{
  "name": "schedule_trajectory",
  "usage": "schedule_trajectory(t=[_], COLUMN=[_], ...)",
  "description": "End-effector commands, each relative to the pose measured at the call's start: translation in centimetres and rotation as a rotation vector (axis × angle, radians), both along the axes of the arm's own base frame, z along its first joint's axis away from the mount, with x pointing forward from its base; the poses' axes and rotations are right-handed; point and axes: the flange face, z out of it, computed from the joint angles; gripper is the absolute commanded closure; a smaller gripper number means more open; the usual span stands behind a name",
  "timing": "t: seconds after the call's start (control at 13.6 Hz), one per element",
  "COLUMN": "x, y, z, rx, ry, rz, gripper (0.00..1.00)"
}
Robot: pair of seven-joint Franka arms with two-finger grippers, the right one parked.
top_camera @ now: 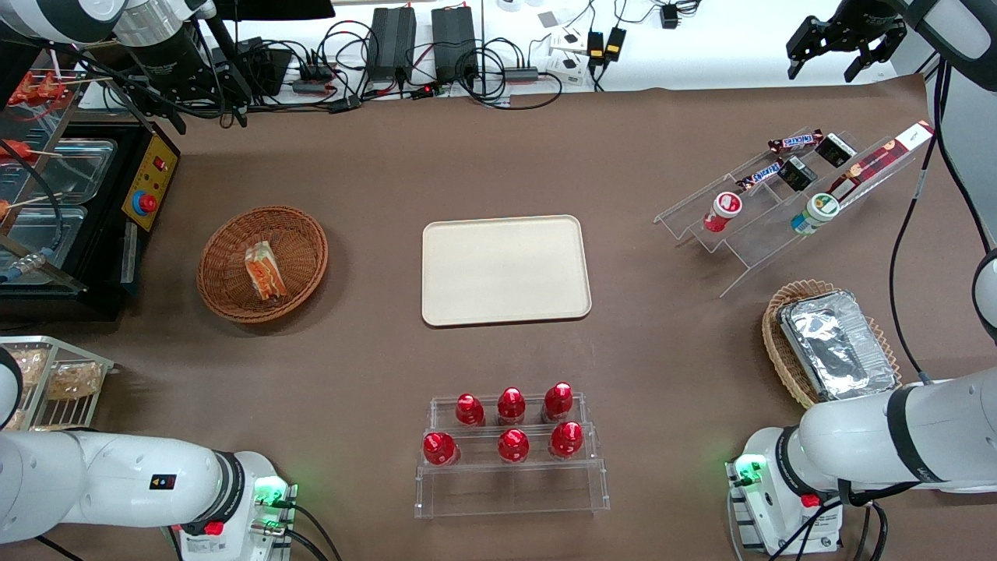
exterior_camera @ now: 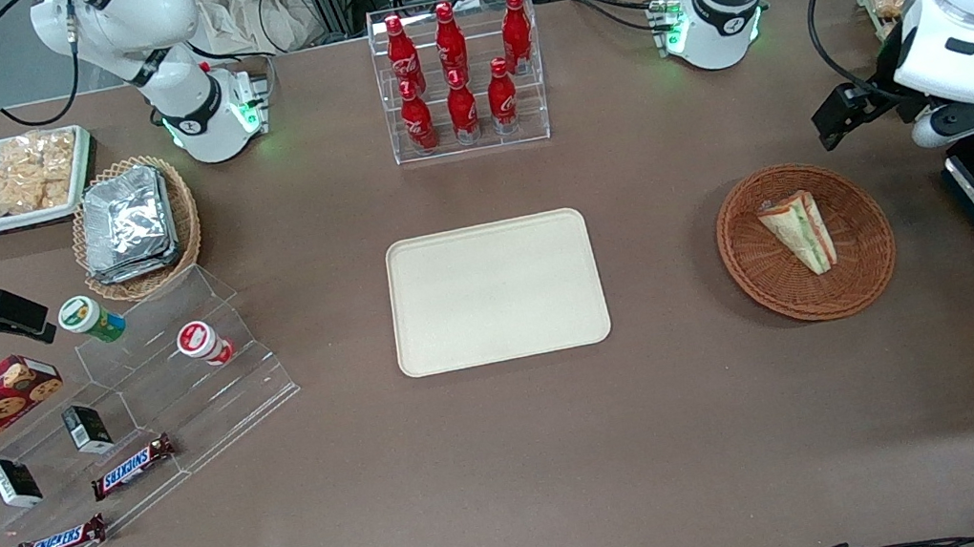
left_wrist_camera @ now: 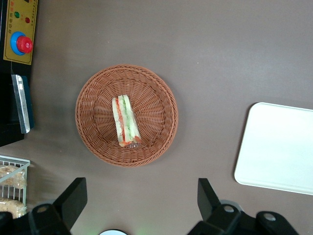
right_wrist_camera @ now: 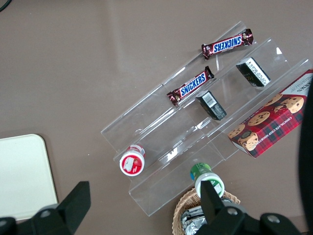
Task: Place sandwich from basket to tray
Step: 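Lower the open left gripper over the sandwich in the wicker basket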
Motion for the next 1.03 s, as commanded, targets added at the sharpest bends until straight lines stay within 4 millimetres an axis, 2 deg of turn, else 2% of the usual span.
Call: schedule_trajectory(t=[0.0,0.22,0.44,0.52,0.66,0.96], x=[-0.3,-0.7,-1.8,-2.3,-3.1,-4.1], y=[0.1,0.6,2.1,2.7,5.5,6.7], z=[0.5,-0.5,-4.3,-5.9,-9.4,-16.7], rx=[0.012,0.009,0.01,0.008,-0.008,-0.022], ry=[0.008,0.044,0.072,0.075,0.044,0.002], rz=[0.014,0.026,0.052,0.061,0.109,0.134], gripper=[0.0,0.0,0.0,0.0,0.0,0.0])
